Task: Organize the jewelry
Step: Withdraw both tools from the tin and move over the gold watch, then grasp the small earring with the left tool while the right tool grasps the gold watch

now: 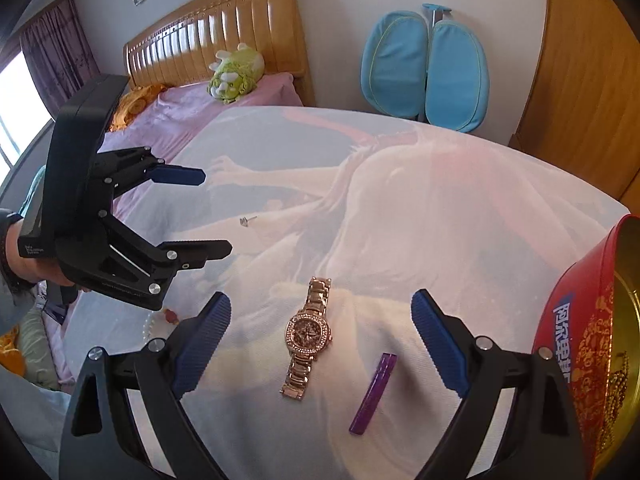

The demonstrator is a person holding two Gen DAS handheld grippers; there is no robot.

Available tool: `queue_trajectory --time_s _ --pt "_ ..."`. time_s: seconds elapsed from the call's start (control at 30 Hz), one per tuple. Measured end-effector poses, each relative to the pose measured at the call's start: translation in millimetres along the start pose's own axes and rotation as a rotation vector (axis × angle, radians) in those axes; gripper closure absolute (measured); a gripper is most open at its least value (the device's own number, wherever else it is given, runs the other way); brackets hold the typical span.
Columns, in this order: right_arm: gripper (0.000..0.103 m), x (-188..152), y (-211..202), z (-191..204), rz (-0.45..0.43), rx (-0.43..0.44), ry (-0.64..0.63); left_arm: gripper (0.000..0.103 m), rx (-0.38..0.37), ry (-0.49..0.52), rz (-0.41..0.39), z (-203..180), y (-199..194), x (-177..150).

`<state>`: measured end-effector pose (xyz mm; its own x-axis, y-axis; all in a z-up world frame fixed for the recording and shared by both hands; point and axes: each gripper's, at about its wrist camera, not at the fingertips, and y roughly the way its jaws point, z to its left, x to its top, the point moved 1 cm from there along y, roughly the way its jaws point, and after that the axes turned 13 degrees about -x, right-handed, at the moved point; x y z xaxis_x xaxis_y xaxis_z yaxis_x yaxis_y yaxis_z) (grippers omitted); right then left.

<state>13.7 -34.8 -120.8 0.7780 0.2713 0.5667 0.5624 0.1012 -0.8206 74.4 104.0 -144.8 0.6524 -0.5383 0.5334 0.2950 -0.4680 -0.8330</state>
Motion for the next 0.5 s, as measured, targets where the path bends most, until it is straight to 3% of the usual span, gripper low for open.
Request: queue_trajectory --time_s 0.43,0.47,0.5 --pt "0.013 -13.0 19.0 24.8 -0.007 -0.090 -0.088 0.015 -0.051 0.070 -0.023 5.0 14.5 -3.8" --pt "0.019 -12.7 20.4 26.0 -0.008 -0.087 -0.090 0.020 -0.063 0.070 -0.026 5.0 14.2 -3.6" --pt "0.028 -13.1 21.6 26.5 -0.002 -0.078 -0.092 0.034 -0.084 0.068 -0.033 5.0 12.9 -3.8"
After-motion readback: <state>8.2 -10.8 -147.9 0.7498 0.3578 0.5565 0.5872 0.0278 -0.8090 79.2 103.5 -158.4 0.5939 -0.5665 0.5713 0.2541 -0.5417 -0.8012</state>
